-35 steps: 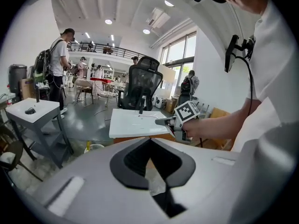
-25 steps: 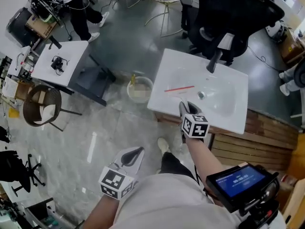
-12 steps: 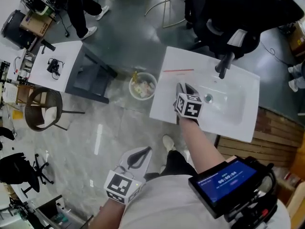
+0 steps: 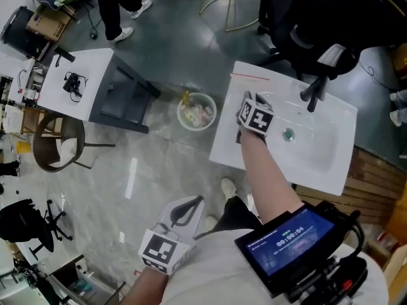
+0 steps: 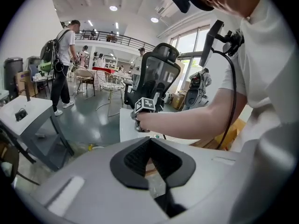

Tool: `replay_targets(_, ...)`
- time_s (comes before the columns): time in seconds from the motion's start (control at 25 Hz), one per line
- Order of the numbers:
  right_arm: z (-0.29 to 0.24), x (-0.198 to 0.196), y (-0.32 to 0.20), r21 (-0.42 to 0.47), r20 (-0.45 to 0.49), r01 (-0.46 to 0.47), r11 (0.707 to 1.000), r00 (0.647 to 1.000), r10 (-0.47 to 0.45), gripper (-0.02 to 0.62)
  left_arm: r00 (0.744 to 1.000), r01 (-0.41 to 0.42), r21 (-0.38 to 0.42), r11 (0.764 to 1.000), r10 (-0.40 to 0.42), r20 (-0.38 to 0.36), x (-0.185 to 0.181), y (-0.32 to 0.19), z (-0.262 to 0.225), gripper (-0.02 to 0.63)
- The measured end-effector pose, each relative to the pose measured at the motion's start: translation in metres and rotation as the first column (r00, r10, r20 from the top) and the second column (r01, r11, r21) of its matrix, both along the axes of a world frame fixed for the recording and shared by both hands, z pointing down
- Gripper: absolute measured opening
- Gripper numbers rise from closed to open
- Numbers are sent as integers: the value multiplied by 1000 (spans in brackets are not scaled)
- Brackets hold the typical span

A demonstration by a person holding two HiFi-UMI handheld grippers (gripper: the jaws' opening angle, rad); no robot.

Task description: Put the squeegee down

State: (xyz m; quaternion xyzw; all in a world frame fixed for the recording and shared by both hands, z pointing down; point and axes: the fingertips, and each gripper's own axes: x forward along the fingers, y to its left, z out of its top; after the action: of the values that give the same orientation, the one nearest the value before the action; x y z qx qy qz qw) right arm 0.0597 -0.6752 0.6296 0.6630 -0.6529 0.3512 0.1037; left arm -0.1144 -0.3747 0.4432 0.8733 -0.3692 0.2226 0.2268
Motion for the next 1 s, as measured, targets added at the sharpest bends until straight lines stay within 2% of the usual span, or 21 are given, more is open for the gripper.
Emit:
replay_targets(0.28, 9, -4, -24, -48, 4, -81, 996, 997, 81, 91, 1000, 22, -19, 1000, -22, -11, -18, -12, 4, 5)
replay_targets(0.52, 17, -14, -22, -63, 10, -123, 990, 992, 124, 94, 999, 32, -22, 999, -32, -21, -33, -12, 7, 5)
replay_targets(0.76, 23, -17, -26, -32, 52, -98, 995, 994, 99, 114, 999, 42, -36, 998, -43, -24, -32, -13, 14, 5)
replay_targets(1.0, 13, -23, -20, 6, 40, -53, 999, 998, 52, 184, 999, 37, -34, 999, -38, -36, -35, -3, 10, 5)
